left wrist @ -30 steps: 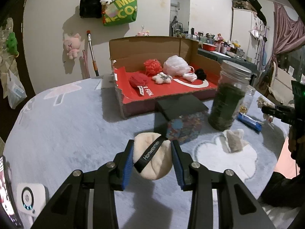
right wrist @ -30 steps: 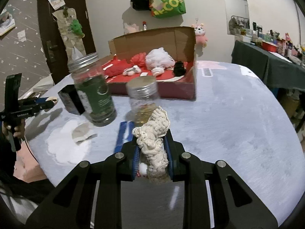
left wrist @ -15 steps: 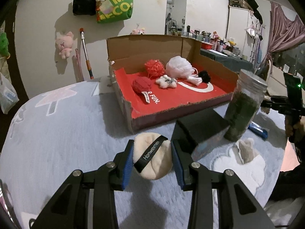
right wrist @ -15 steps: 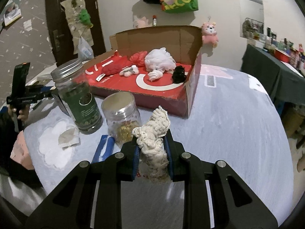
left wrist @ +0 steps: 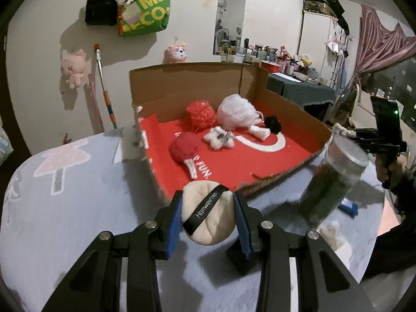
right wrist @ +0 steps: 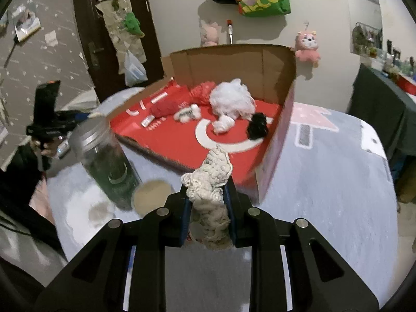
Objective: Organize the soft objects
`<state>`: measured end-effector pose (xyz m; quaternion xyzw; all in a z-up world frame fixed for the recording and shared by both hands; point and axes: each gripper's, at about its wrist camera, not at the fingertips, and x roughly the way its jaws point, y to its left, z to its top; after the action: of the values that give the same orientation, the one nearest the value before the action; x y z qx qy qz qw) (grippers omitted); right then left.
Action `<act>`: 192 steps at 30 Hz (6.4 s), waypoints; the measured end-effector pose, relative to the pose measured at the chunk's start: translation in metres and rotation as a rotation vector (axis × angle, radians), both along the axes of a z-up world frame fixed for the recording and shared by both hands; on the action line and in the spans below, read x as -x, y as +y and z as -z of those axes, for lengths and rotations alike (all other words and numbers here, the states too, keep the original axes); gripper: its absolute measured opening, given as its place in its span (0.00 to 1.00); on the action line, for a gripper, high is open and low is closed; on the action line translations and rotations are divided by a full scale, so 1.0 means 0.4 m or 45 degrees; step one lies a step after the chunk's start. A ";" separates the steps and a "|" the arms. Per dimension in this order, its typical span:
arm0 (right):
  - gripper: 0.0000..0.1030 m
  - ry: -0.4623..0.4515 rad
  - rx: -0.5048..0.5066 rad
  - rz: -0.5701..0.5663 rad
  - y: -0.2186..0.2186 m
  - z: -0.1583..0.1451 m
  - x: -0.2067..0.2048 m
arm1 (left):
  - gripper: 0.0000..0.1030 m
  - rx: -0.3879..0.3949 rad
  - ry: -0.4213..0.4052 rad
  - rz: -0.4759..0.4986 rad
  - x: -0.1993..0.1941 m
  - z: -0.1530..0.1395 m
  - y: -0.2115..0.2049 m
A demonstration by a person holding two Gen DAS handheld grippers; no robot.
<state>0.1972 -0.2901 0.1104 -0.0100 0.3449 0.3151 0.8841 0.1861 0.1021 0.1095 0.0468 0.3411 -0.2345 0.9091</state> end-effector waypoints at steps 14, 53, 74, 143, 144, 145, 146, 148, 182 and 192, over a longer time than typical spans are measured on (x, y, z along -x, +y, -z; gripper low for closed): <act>0.21 0.130 0.119 0.024 0.150 -0.006 -0.181 | 0.39 -0.057 0.176 0.030 -0.172 0.013 -0.148; 0.26 0.340 0.513 0.138 0.254 0.111 -0.321 | 0.51 -0.280 0.454 -0.032 -0.305 0.121 -0.184; 0.68 0.143 0.413 0.173 0.256 -0.042 -0.209 | 0.89 -0.163 0.149 -0.094 -0.163 -0.031 -0.195; 0.53 -0.032 0.154 0.303 0.175 0.162 0.256 | 0.46 -0.029 0.115 -0.209 0.247 0.197 -0.364; 0.45 -0.011 0.153 0.284 0.179 0.168 0.251 | 0.37 -0.007 0.126 -0.164 0.246 0.194 -0.367; 0.32 0.003 0.152 0.263 0.183 0.173 0.248 | 0.26 0.014 0.142 -0.138 0.245 0.192 -0.366; 0.28 -0.008 0.164 0.258 0.188 0.174 0.250 | 0.21 0.021 0.146 -0.132 0.247 0.188 -0.365; 0.24 -0.053 0.180 0.232 0.199 0.168 0.266 | 0.15 0.023 0.138 -0.119 0.253 0.180 -0.363; 0.23 -0.096 0.079 0.234 0.240 0.105 0.307 | 0.14 0.062 0.023 -0.170 0.287 0.106 -0.267; 0.23 -0.049 0.082 0.293 0.175 0.112 0.299 | 0.14 0.039 0.007 -0.303 0.306 0.106 -0.155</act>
<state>0.0777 -0.2200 0.0656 -0.0047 0.3367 0.1999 0.9201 0.0635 0.0400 0.0671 -0.0084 0.3430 -0.1302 0.9302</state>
